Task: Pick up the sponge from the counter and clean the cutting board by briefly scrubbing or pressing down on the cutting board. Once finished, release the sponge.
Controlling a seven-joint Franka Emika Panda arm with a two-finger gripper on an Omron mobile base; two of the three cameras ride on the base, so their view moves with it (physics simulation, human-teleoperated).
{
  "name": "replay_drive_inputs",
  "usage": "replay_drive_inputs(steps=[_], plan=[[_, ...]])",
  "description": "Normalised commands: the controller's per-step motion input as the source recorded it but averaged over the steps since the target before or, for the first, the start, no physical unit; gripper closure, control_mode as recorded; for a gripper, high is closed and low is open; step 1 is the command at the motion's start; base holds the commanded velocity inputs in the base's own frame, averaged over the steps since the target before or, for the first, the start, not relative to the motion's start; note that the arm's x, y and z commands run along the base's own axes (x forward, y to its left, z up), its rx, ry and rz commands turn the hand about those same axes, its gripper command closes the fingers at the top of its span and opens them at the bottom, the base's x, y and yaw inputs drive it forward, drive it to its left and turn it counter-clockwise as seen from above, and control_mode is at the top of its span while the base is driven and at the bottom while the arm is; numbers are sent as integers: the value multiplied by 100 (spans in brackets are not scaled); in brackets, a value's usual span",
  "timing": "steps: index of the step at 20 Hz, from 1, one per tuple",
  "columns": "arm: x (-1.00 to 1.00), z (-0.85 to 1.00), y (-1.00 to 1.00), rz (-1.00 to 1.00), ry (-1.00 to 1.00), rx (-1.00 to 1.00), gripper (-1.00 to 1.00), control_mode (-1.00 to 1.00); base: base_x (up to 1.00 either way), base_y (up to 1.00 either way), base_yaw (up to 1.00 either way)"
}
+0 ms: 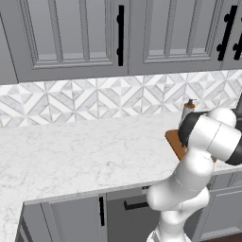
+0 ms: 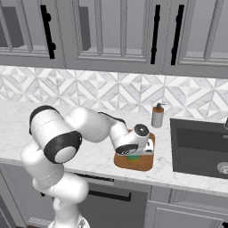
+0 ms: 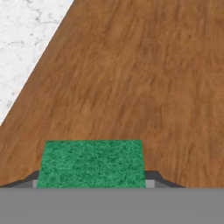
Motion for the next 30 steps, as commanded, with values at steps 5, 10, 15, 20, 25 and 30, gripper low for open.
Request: replay_drive_inputs(steps=[5, 10, 15, 20, 25, 30], plan=[[84, 0, -3, -4, -12, 0, 100, -100, 0, 0, 0], [98, 0, 0, -4, -22, 0, 100, -100, 0, 0, 0], [70, 0, -29, -5, -21, 0, 100, -100, 0, 0, 0], [25, 0, -61, -2, -14, 0, 100, -100, 0, 0, 0], [14, 0, -71, 0, -1, 0, 100, -100, 0, 0, 0], [14, 0, -70, 0, 1, 0, 100, -100, 0, 0, 0]])
